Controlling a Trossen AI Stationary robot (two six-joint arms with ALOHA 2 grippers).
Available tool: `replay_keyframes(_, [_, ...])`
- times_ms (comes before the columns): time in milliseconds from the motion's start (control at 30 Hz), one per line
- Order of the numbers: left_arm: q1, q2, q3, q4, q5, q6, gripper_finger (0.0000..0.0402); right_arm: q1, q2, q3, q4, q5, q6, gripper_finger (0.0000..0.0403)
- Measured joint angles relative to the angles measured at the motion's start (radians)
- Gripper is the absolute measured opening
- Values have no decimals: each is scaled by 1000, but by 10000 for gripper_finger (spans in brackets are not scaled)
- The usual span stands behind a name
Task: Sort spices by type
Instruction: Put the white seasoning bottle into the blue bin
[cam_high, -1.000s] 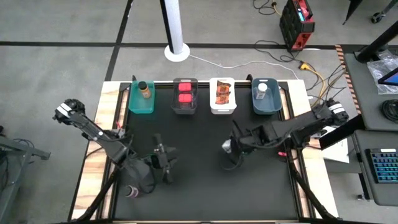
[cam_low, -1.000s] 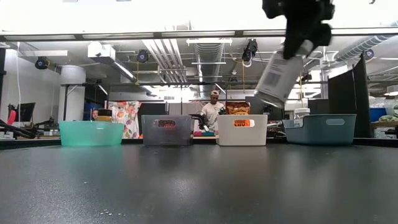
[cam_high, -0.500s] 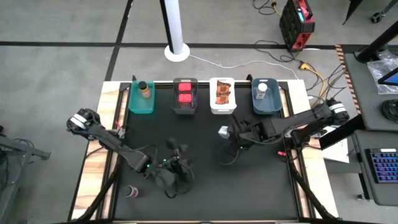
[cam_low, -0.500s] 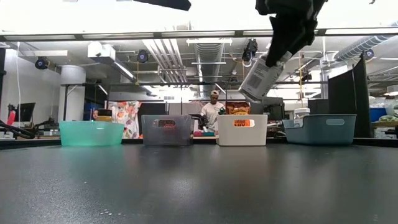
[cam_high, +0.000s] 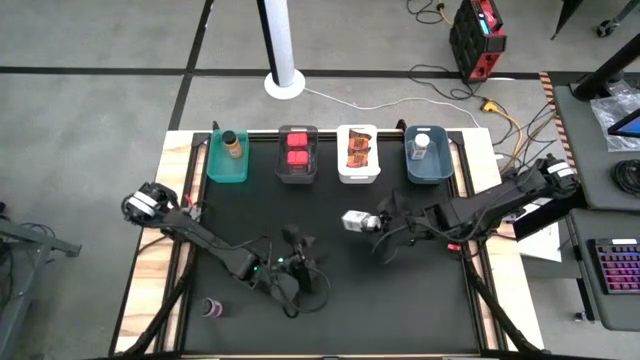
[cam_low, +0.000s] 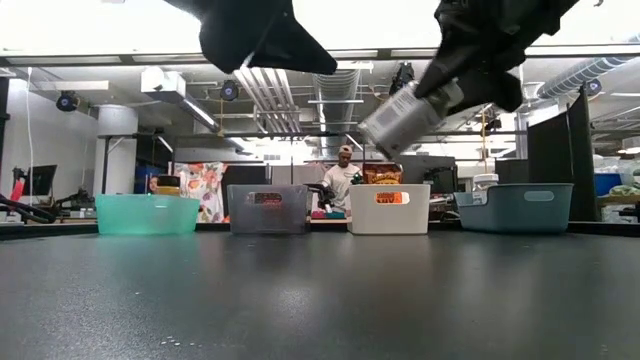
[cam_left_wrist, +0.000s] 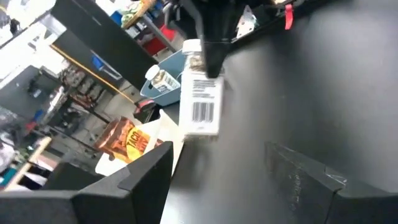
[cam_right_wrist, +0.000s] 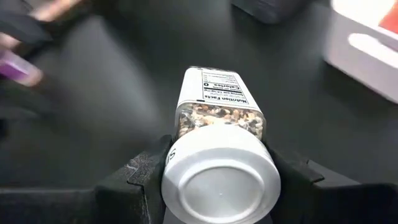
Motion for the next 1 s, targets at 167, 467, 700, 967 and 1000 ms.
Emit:
replay_keyframes(167, [16, 34, 0, 49, -12, 19, 235, 8, 20, -54, 224, -4, -33, 191])
replay_keyframes(467, [94, 38, 0, 66, 42, 29, 235, 7, 57, -56, 274, -11, -57, 191])
replay_keyframes(700, [146, 39, 0, 75, 148, 59, 235, 7, 55, -56, 298, -20, -67, 191])
replay_keyframes(967, [180, 47, 0, 84, 249, 125, 235, 7, 55, -56, 317, -27, -80, 191])
replay_keyframes(1000, [182, 53, 0, 97, 247, 130, 235, 7, 56, -56, 322, -34, -82, 191])
